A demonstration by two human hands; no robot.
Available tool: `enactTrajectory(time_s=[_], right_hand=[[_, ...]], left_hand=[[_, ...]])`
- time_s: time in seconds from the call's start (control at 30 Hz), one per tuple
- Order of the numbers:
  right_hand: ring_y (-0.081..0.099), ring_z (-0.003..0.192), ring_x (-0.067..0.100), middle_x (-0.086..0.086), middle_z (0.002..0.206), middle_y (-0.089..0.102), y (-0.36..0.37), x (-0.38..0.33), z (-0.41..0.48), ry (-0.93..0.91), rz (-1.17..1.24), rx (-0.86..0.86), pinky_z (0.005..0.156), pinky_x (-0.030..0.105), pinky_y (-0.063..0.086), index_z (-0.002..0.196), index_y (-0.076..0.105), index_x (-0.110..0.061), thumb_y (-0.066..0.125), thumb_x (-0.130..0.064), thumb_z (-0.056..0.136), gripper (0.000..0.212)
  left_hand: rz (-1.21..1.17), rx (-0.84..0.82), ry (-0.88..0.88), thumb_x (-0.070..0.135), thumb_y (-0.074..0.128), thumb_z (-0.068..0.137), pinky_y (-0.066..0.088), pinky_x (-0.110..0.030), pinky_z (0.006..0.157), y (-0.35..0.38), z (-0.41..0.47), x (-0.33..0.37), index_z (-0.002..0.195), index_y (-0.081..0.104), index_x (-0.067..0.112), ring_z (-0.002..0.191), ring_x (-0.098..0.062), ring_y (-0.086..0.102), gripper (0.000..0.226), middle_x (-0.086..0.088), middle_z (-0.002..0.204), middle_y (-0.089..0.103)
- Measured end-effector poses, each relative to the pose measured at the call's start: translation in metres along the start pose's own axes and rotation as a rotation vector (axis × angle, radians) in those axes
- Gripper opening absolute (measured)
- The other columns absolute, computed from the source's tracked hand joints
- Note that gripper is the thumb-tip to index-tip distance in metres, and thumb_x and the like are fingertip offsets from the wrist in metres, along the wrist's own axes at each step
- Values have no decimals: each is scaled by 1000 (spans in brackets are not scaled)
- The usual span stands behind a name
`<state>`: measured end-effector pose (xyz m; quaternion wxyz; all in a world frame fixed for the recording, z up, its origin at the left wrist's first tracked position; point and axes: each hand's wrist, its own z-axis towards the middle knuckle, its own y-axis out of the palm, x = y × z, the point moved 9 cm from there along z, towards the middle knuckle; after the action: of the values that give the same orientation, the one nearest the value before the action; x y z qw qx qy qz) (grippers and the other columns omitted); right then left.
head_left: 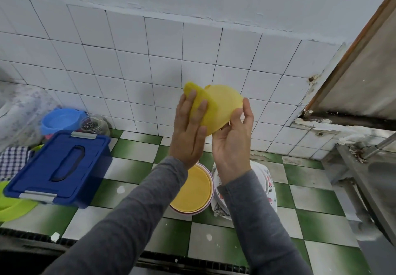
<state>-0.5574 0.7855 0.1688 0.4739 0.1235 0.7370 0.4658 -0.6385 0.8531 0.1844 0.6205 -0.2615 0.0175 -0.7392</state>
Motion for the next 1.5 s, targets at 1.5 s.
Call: enactTrajectory(time_s=[1.5], right_hand=[[65, 113, 26, 8, 125, 64, -6, 4, 1, -92, -306, 59, 93, 42, 58, 119, 57, -36, 43, -17, 108, 26]], left_hand=[[-55, 0, -136, 35, 24, 107, 24, -46, 121, 12, -5, -17, 147, 37, 0, 147, -38, 27, 54, -21, 156, 29]])
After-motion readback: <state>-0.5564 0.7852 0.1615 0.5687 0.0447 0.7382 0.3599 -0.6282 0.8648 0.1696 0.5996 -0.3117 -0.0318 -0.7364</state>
